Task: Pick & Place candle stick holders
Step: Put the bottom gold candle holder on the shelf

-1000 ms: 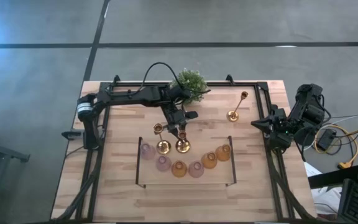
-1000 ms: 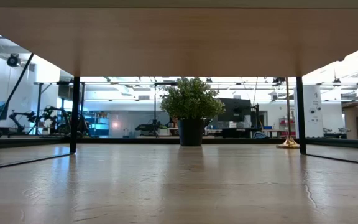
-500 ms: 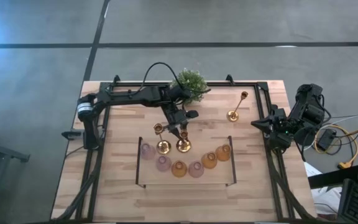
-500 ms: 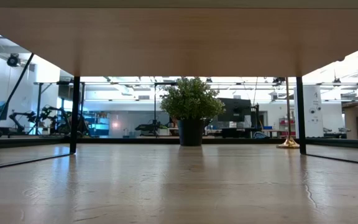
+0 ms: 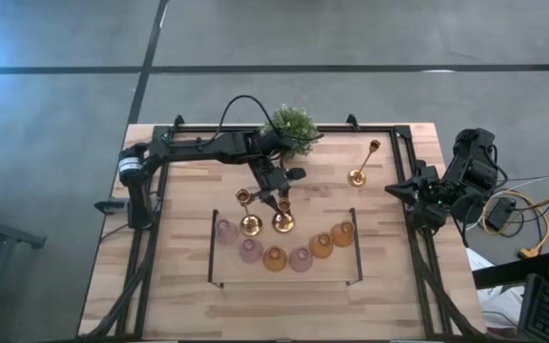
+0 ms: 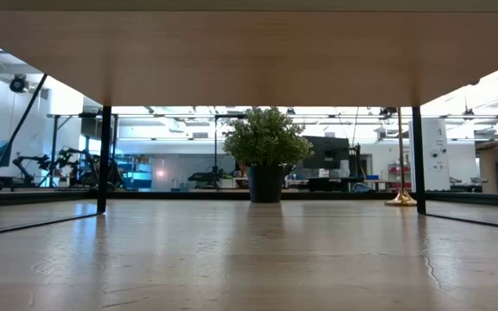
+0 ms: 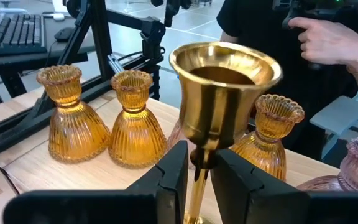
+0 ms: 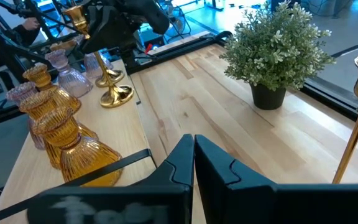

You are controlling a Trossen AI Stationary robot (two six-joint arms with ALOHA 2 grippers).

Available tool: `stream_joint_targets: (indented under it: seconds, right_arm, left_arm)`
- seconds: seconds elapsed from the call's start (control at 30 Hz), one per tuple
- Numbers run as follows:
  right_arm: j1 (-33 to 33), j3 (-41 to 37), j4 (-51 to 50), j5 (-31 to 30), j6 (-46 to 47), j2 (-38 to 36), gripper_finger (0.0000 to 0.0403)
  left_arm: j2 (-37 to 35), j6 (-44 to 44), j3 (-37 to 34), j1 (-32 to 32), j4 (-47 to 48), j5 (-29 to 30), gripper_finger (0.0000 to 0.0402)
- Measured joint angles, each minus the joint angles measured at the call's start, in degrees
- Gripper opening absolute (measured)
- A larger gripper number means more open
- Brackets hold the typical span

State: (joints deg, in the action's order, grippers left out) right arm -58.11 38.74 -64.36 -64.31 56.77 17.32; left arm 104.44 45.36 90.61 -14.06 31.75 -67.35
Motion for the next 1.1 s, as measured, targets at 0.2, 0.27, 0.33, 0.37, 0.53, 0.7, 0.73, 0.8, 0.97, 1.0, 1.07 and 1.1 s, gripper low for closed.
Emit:
stream_joint_targets:
  seconds: [0.2,0.27,0.33,0.37,0.53,0.7,0.73,0.8,0.97,1.0,1.07,1.1]
  right_arm:
    - [0.0,0.0,0.0,0.0,0.0,0.0,0.0008]
    - [0.0,0.0,0.0,0.0,0.0,0.0,0.0008]
    - [0.0,0.0,0.0,0.0,0.0,0.0,0.0008]
    - [0.0,0.0,0.0,0.0,0.0,0.0,0.0008]
    - [0.0,0.0,0.0,0.0,0.0,0.0,0.0008]
    - [0.0,0.0,0.0,0.0,0.0,0.0,0.0008]
    - [0.0,0.0,0.0,0.0,0.0,0.0,0.0008]
    - [0.0,0.0,0.0,0.0,0.0,0.0,0.0008]
    - [0.0,0.0,0.0,0.0,0.0,0.0,0.0008]
    - [0.0,0.0,0.0,0.0,0.0,0.0,0.0008]
    - [0.0,0.0,0.0,0.0,0.0,0.0,0.0008]
    - [0.0,0.0,0.0,0.0,0.0,0.0,0.0008]
  left_arm:
    - [0.0,-0.1,0.0,0.2,-0.4,0.0,0.0068]
    - [0.0,-0.2,0.0,0.4,-0.4,0.0,0.0069]
    - [0.0,-0.3,0.0,0.5,-0.5,0.0,0.0069]
    - [0.0,-0.3,0.0,0.6,-0.5,0.0,0.0069]
    - [0.0,-0.2,0.0,0.7,-0.7,0.0,0.0069]
    - [0.0,-0.2,0.0,0.7,-0.7,0.0,0.0069]
    - [0.0,-0.2,0.0,0.7,-0.7,0.1,0.0070]
    - [0.0,-0.2,-0.2,0.7,-0.7,0.2,0.0077]
    - [0.0,-0.6,-1.0,0.7,-1.2,1.0,0.0128]
    - [0.0,-0.7,-1.0,0.7,-1.2,1.2,0.0138]
    - [0.0,-1.1,-1.0,0.7,-1.3,1.8,0.0156]
    - [0.0,-1.1,-1.0,0.7,-1.3,2.3,0.0162]
